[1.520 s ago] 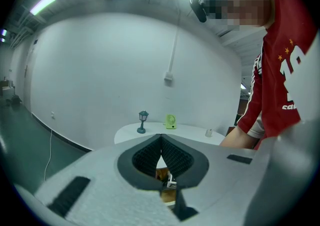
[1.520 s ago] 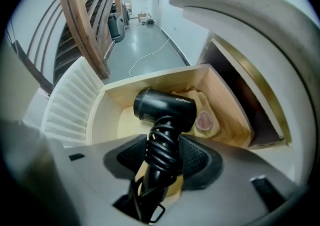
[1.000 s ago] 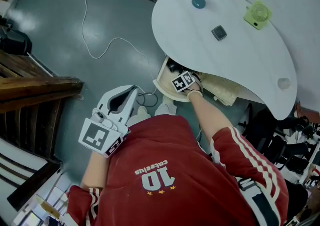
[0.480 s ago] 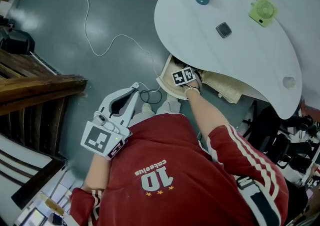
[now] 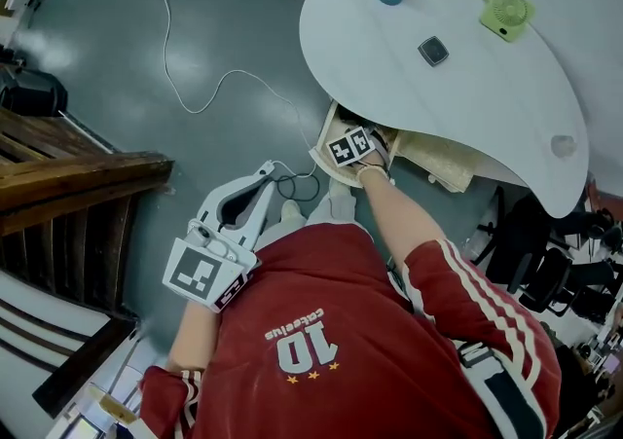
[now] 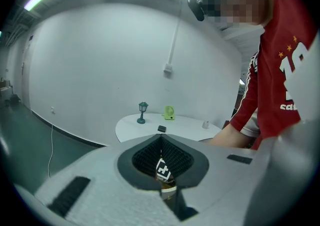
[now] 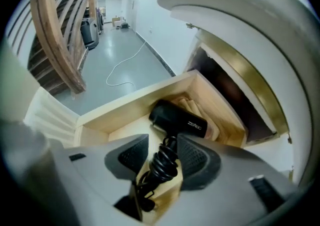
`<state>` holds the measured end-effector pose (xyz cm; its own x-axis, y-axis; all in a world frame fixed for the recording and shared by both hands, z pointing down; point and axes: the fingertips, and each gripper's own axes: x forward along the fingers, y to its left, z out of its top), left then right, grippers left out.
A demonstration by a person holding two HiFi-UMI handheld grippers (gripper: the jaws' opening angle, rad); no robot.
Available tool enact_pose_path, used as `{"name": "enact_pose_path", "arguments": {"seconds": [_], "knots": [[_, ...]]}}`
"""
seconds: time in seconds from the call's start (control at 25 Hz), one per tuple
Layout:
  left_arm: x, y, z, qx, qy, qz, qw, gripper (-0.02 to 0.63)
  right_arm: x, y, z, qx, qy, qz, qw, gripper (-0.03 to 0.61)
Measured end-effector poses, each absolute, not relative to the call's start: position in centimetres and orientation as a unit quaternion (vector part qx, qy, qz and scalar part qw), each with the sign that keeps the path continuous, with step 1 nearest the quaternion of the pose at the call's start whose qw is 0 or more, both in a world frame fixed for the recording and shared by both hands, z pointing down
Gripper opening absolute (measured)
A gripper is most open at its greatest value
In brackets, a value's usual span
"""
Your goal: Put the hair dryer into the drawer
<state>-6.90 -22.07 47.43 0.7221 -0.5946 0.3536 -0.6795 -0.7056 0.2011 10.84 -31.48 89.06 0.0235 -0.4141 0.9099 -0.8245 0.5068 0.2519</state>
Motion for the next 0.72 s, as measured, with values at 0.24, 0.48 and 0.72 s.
{"name": "enact_pose_path", "arguments": {"seconds": [0.24,0.48,0.72], "knots": [[-8.0,-21.3,46.9,0.922,-0.335,0.113,0.157,0.003,10.6,-30.3,87.3,0.455,-0.674,0.153,0.562,0.186],[-9.9,-20.0,46.3,0.933,-0.318,0.079,0.149,0.003,12.4,-28.5,83.5,0.477,-0.666,0.11,0.563,0.183],[-12.6,-18.5,45.6,0.939,-0.309,0.052,0.14,0.003,15.0,-23.8,79.5,0.525,-0.635,0.119,0.554,0.175]]}}
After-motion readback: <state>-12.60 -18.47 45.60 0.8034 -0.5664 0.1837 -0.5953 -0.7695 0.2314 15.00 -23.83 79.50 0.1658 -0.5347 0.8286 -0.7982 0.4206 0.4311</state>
